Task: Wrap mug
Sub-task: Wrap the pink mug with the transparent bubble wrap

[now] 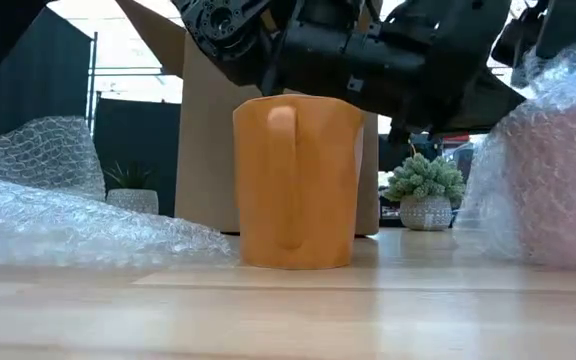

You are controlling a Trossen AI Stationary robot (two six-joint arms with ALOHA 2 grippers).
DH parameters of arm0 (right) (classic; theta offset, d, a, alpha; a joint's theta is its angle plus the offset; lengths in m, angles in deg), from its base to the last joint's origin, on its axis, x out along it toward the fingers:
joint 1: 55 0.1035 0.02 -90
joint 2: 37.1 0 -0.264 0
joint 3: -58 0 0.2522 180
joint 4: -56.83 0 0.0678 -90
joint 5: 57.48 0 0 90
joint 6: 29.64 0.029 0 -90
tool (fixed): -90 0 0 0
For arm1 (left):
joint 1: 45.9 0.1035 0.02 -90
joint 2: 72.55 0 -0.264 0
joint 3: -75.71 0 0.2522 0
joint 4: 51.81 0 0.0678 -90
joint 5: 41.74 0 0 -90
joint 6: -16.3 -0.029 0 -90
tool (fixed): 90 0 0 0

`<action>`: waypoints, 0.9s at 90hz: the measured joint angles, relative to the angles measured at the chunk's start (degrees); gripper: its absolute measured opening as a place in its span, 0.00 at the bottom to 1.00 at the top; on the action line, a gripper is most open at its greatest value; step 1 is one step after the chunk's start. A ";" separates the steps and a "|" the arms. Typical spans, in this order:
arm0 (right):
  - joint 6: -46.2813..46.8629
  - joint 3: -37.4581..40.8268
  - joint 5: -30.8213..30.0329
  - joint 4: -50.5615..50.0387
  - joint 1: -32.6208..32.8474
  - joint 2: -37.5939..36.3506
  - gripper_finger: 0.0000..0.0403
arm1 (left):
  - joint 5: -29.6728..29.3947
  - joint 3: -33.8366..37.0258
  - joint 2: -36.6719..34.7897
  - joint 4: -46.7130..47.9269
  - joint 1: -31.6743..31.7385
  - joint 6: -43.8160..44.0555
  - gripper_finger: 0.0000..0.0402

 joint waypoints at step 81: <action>-2.66 0.00 -3.23 0.44 6.36 15.56 0.04 | 0.00 0.10 0.02 -0.62 -0.02 -0.02 0.00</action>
